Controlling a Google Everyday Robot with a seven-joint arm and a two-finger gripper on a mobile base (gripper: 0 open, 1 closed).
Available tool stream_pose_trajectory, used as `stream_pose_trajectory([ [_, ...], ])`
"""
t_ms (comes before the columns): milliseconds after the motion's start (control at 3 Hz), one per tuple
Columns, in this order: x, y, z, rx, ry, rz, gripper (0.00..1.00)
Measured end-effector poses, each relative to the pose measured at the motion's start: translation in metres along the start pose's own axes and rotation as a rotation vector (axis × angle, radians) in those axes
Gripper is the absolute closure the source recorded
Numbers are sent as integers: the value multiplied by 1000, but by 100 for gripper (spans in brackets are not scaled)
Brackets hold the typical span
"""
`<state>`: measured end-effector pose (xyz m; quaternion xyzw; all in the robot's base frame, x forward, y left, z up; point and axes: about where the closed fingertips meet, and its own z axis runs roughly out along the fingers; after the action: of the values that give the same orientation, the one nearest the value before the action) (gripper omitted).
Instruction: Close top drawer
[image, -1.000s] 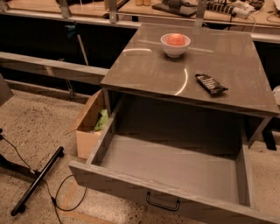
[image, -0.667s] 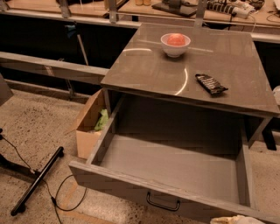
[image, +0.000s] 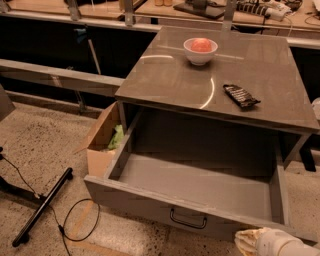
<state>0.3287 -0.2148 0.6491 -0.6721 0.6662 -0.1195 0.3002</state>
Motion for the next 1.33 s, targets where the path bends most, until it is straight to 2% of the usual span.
stream_pose_trajectory([
  [667,-20,-26,38,62,-36,-33,100],
  [1333,-22,-62,82,150,-21,-64,100],
])
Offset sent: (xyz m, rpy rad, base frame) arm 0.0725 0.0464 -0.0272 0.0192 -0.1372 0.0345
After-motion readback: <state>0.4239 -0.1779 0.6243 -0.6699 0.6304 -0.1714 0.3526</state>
